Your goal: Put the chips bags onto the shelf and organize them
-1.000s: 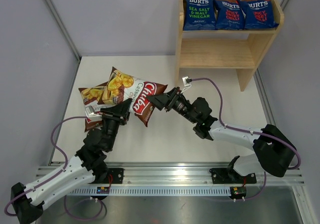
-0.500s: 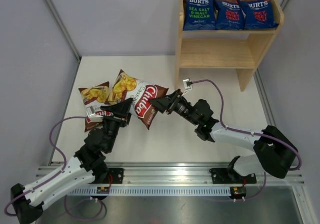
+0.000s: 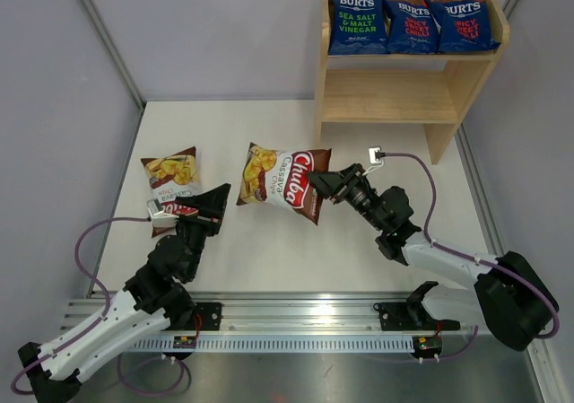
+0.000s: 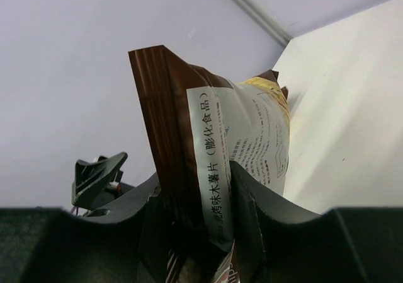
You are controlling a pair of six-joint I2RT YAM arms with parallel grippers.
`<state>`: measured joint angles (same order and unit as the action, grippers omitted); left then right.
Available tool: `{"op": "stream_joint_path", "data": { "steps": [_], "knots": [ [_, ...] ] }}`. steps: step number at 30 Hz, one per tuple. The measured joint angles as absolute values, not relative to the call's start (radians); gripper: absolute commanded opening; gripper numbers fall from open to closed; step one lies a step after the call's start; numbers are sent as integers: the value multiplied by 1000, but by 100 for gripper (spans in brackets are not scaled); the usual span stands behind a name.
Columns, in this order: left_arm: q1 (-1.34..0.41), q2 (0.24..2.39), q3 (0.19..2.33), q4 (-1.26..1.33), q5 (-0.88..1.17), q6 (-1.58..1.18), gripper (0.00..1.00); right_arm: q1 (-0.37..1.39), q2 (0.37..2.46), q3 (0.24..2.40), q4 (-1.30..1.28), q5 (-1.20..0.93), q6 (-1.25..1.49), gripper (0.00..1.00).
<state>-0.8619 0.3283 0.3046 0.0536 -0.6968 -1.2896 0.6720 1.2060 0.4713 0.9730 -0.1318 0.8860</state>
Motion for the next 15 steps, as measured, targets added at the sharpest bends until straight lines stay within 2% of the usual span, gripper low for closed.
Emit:
{"op": "stream_joint_path", "data": {
  "steps": [7, 15],
  "knots": [
    [-862, 204, 294, -92, -732, -1256, 99, 552, 974, 383, 865, -128, 934, 0],
    [-862, 143, 366, -342, -737, -1159, 99, 425, 635, 356, 585, -41, 1009, 0]
  ]
}}
